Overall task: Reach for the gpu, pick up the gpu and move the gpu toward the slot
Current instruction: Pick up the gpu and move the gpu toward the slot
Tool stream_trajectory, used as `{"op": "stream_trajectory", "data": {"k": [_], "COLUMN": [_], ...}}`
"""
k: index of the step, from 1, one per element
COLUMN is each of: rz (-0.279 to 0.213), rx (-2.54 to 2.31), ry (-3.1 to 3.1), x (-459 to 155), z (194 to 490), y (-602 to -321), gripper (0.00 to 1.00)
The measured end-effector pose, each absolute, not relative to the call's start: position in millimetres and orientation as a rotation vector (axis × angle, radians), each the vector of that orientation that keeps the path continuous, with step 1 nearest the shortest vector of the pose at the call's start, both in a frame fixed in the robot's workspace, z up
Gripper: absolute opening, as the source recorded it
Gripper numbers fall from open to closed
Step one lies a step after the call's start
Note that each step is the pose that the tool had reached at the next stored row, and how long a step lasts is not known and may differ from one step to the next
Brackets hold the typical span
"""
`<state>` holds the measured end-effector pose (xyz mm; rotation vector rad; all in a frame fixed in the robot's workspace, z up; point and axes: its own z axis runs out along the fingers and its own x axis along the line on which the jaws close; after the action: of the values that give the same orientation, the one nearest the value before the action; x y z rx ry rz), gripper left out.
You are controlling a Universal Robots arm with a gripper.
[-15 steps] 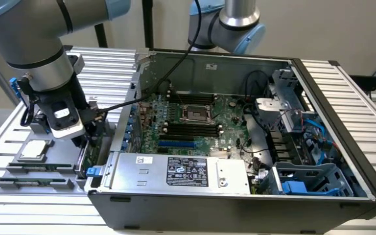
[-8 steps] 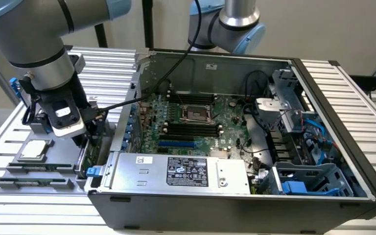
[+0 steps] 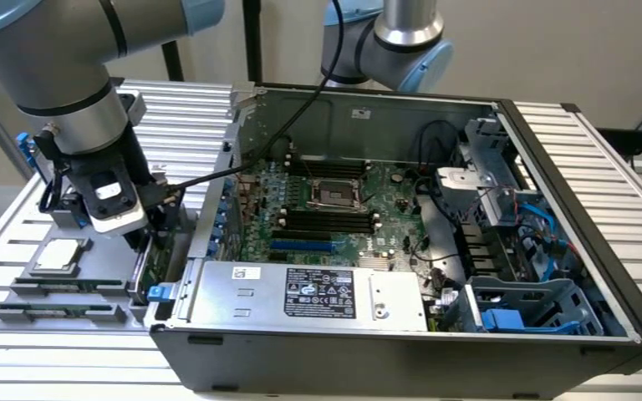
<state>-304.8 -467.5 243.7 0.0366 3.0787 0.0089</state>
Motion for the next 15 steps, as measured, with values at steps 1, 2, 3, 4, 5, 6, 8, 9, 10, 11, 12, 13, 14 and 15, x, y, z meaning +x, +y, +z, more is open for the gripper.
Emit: {"op": "stream_trajectory", "data": {"k": [1, 2, 3, 4, 5, 6, 8, 9, 10, 11, 12, 13, 14, 15], "rz": [0.009, 0.009, 0.009, 0.009, 0.009, 0.009, 0.009, 0.009, 0.009, 0.009, 0.009, 0.009, 0.009, 0.009], "rx": [0.036, 0.036, 0.036, 0.036, 0.036, 0.036, 0.036, 0.036, 0.036, 0.036, 0.036, 0.036, 0.036, 0.036], "ry": [3.079, 3.079, 3.079, 3.079, 3.079, 3.079, 3.079, 3.079, 3.079, 3.078, 3.079, 3.079, 3.079, 3.079], "x": [-304.7, -304.8, -304.8, -304.8, -304.8, -304.8, -304.8, -304.8, -304.8, -304.8, -304.8, -304.8, -304.7, -304.8], "z": [243.5, 243.4, 243.3, 243.3, 243.2, 243.1, 243.1, 243.0, 243.0, 243.0, 243.1, 243.1, 243.0, 243.0], "y": [-467.4, -467.3, -467.3, -467.2, -467.2, -467.1, -467.1, -467.0, -467.0, -467.0, -466.9, -466.9, -466.9, -466.9], "gripper": [0.42, 0.42, 0.42, 0.42, 0.42, 0.42, 0.4, 0.4, 0.4, 0.33, 0.33, 0.33, 0.33, 0.33]}}
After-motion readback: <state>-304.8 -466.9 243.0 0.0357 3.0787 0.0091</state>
